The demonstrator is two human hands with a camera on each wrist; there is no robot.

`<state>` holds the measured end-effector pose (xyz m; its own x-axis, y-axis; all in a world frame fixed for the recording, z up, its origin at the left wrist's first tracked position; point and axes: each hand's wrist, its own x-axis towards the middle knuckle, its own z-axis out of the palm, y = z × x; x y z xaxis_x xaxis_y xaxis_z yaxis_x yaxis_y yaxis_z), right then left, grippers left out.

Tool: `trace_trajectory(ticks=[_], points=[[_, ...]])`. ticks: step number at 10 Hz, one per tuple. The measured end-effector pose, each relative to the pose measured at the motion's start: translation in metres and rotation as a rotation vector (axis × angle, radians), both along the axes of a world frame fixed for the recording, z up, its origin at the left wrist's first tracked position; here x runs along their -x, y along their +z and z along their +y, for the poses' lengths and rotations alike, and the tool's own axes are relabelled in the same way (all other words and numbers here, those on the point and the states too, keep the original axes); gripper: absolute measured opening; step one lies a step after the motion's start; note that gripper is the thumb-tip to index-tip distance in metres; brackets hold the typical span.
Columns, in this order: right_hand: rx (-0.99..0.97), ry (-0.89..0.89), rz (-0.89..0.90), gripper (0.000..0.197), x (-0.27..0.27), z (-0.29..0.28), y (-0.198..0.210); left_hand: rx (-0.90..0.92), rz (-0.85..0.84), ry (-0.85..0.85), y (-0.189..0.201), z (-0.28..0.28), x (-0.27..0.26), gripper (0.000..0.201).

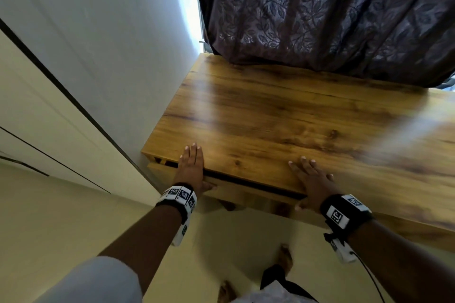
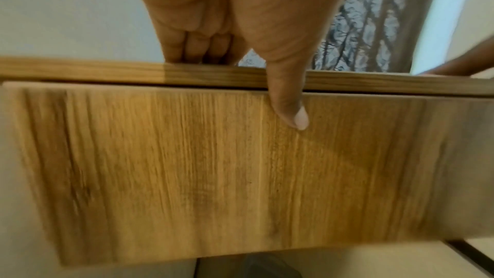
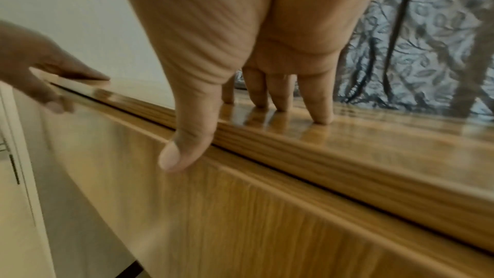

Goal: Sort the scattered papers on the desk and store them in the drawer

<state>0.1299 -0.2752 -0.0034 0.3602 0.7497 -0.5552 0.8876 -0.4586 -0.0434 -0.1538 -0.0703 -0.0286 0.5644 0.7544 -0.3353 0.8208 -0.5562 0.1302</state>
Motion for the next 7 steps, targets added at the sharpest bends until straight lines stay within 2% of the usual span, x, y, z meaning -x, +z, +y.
trace_trajectory(ticks=[1, 2, 4, 6, 7], points=[[0.004, 0.007, -0.01, 0.108, 0.001, 0.009, -0.001, 0.001, 0.074, 0.016, 0.008, 0.007, -0.015, 0.103], [-0.03, 0.005, -0.059, 0.097, 0.009, 0.005, -0.007, 0.011, 0.122, 0.009, 0.013, 0.012, -0.02, 0.094], [-0.043, 0.005, -0.057, 0.097, 0.007, 0.005, -0.007, 0.038, 0.159, -0.001, 0.022, 0.014, -0.021, 0.097], [-0.056, 0.061, -0.004, 0.098, -0.011, 0.004, -0.002, 0.063, 0.202, 0.025, 0.034, 0.019, -0.03, 0.119], [-0.092, 0.043, 0.069, 0.095, -0.033, 0.002, 0.01, -0.023, 0.051, 0.007, 0.044, 0.023, -0.04, 0.117]])
